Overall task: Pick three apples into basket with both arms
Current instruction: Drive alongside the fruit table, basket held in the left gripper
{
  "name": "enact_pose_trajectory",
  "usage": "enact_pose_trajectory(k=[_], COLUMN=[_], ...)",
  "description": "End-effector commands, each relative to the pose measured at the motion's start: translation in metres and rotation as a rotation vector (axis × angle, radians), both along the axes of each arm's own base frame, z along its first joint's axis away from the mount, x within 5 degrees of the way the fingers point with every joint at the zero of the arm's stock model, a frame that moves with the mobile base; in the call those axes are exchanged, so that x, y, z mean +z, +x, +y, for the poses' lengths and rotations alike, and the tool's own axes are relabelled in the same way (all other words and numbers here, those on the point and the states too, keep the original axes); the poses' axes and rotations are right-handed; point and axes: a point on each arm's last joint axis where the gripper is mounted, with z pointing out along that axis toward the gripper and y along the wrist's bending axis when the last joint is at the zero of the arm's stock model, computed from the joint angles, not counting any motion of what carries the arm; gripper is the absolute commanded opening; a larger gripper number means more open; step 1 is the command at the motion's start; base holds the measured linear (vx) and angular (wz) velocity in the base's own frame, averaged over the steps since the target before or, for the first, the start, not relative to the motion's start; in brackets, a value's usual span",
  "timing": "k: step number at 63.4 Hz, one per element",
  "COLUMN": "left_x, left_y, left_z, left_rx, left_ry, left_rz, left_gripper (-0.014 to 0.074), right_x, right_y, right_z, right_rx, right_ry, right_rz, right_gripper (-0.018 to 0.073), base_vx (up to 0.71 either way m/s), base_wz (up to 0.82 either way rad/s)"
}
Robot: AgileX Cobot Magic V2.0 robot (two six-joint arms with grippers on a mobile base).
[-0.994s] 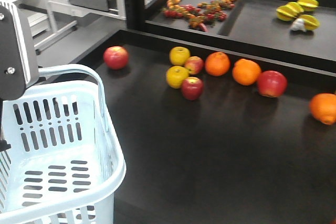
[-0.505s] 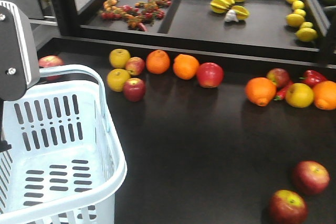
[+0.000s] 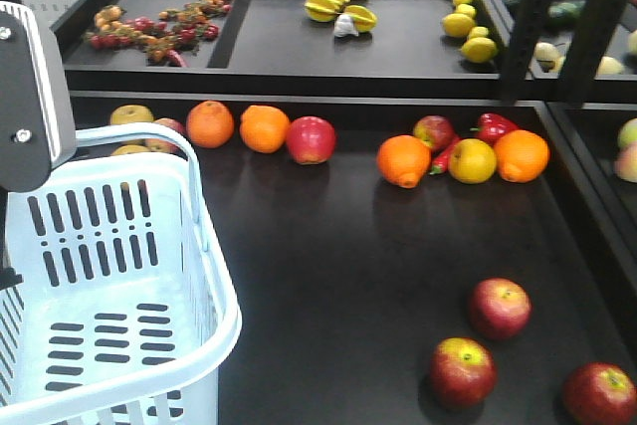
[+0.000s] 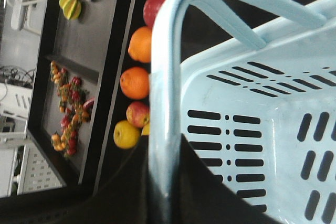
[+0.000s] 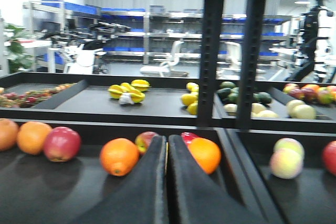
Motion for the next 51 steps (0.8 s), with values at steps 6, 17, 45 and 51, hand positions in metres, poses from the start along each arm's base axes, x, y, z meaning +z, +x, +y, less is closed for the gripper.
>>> enact_pose_trajectory(k=[6,17,45,51], left_x=[0.0191,0.0191,0.0191,0.0191], left_y=[-0.0015,-0.0015,-0.0015,-0.0015], left_z=[-0.0001,-0.0001,-0.0001,-0.0001], left_rx=[-0.009,-0.009,-0.009,-0.009], left_ry=[-0.066,-0.066,-0.066,-0.066], left_rz=[-0.108,-0.108,-0.108,-0.108], left_gripper=[-0.0006,-0.0006,-0.0006,-0.0006], right_x=[0.002,0.002,0.002,0.002], right_y=[-0.001,-0.001,-0.001,-0.001], right_z=[-0.0003,-0.0003,-0.0003,-0.0003], right_rx=[-0.006,-0.006,-0.006,-0.006], right_ry=[-0.008,-0.008,-0.008,-0.008], right_rz=[-0.066,-0.066,-0.066,-0.066], right_gripper=[-0.0007,-0.0007,-0.0007,-0.0007], base_vx=[0.02,0.03,0.0,0.0], base_wz=[-0.29,-0.15,0.0,0.0])
